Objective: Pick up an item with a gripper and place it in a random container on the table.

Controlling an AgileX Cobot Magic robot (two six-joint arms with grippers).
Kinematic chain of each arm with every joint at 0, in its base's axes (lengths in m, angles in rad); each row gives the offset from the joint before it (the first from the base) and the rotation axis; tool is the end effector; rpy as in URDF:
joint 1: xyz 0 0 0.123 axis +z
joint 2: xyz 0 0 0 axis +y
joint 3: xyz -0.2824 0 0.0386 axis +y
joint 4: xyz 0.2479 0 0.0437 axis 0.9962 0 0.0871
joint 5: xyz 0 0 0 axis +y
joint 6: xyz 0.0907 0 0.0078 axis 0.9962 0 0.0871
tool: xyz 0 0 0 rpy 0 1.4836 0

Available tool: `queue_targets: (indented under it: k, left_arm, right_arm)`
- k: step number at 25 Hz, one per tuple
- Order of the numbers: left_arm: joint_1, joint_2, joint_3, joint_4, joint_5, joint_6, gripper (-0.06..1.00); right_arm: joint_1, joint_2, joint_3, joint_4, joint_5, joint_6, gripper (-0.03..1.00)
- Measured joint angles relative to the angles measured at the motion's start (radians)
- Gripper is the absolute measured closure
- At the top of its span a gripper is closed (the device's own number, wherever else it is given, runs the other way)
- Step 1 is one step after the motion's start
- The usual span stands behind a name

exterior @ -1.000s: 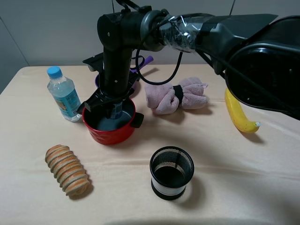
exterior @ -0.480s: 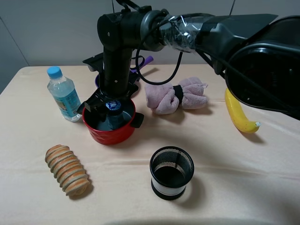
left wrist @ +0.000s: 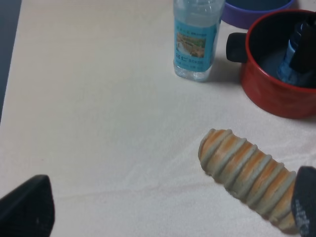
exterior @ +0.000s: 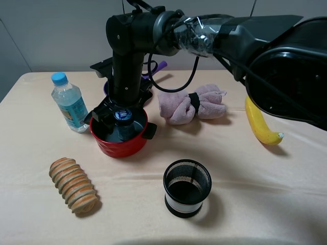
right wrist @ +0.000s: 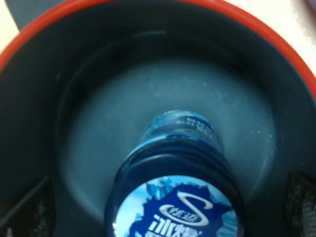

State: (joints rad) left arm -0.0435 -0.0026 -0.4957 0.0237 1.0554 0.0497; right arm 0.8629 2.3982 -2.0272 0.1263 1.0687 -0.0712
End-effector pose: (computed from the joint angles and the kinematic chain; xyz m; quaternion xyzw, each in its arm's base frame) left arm -0.0044 0.0021 0.2764 0.0393 0.8513 0.0135 0.5230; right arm 0.3179 0.3869 0.1483 -0.4251 0.8967 0.0957 0.0778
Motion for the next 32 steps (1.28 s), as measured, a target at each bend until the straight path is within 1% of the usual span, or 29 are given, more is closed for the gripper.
queue_targets:
  k: [5,10,12,29,32]
  left_arm:
    - [0.000,0.000,0.000,0.000,0.000,0.000,-0.03]
    - [0.000,0.000,0.000,0.000,0.000,0.000,-0.03]
    - [0.000,0.000,0.000,0.000,0.000,0.000,-0.03]
    - [0.000,0.000,0.000,0.000,0.000,0.000,-0.03]
    - [0.000,0.000,0.000,0.000,0.000,0.000,-0.03]
  right_arm:
    - [0.000,-0.033,0.000,-0.007,0.020,0.000,0.27]
    - [0.000,-0.060,-0.051,-0.013,0.122,-0.004,0.27]
    - [0.000,-0.065,-0.071,-0.014,0.139,-0.008,0.27]
    - [0.000,-0.170,-0.077,-0.037,0.148,-0.012,0.27]
    - [0.000,-0.203,-0.050,-0.042,0.147,-0.012,0.27]
